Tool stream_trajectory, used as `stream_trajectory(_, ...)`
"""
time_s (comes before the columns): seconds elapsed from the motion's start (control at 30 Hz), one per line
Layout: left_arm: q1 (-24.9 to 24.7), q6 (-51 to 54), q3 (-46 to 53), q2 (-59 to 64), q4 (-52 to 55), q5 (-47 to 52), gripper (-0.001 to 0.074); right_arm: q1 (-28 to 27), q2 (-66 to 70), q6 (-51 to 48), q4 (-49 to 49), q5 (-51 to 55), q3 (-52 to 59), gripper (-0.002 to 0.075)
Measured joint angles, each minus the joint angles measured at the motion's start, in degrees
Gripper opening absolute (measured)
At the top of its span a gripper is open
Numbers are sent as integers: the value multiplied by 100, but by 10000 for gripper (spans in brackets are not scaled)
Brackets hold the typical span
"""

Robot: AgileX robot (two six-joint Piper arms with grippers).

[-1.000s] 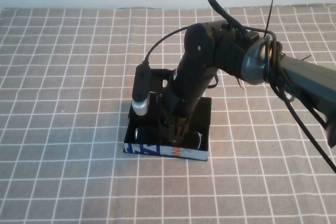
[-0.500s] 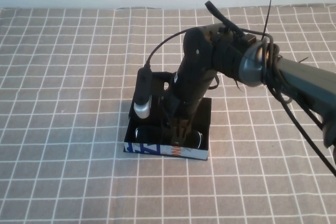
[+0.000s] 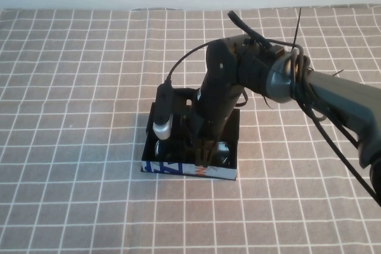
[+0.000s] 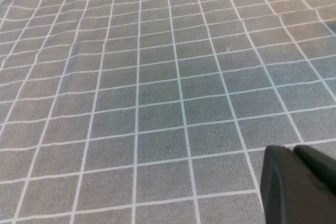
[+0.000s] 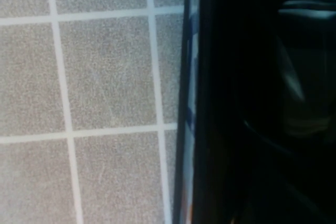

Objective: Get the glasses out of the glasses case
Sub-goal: Pick up the glasses from the glasses case, then place the glasses on the table

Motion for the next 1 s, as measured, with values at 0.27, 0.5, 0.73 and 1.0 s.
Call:
stream_trajectory(0.27,0,0,0,0,0,0,-4,0,-603,793,-343,-26,0,45)
stream_trajectory(0.5,0,0,0,0,0,0,-4,-77,-1986,4024,-1115,-280,1112,45)
stream_trajectory(0.73,0,0,0,0,0,0,-4,-650,-3174,6696,-967,-1164,3391,45)
stream_trajectory(1.0,0,0,0,0,0,0,-4,-1022,-3113,7003,-196,-2304,4797,44)
